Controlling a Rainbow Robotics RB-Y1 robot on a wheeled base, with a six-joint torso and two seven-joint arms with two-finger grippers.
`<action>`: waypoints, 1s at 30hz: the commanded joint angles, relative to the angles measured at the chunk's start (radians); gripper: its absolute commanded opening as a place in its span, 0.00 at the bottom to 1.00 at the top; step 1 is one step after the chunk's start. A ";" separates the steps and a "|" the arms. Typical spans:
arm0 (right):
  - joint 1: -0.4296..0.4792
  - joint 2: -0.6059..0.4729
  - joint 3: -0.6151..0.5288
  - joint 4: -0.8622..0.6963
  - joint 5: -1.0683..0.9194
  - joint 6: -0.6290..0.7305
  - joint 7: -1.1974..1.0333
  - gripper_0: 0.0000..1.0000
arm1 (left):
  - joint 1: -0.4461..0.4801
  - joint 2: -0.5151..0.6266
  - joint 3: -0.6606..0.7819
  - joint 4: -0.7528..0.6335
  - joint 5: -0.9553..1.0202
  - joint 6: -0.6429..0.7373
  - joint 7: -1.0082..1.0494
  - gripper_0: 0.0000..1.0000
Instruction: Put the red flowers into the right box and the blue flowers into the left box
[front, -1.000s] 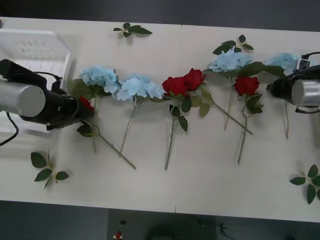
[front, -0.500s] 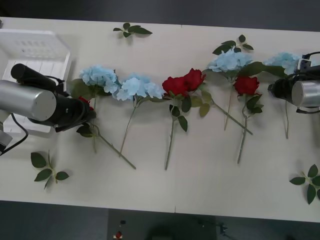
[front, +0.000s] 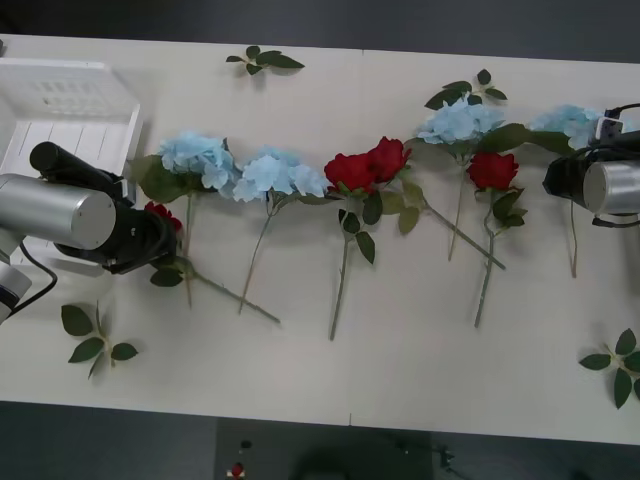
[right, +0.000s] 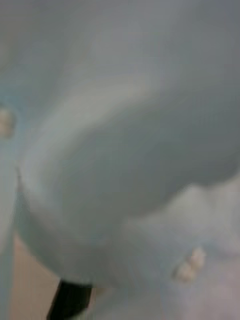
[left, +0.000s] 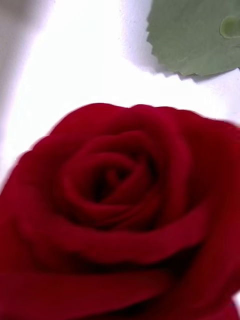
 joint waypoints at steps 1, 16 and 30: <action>-0.026 0.012 -0.015 -0.002 0.008 -0.004 -0.062 0.00 | -0.030 0.005 0.007 -0.015 -0.006 -0.014 0.021 0.00; -0.041 -0.009 0.006 -0.002 -0.001 0.024 -0.062 0.00 | 0.013 0.087 0.036 -0.267 0.033 -0.002 0.026 0.00; -0.063 -0.038 0.006 -0.003 -0.095 0.033 -0.049 0.00 | 0.135 0.195 0.149 -0.561 0.073 0.003 -0.008 0.00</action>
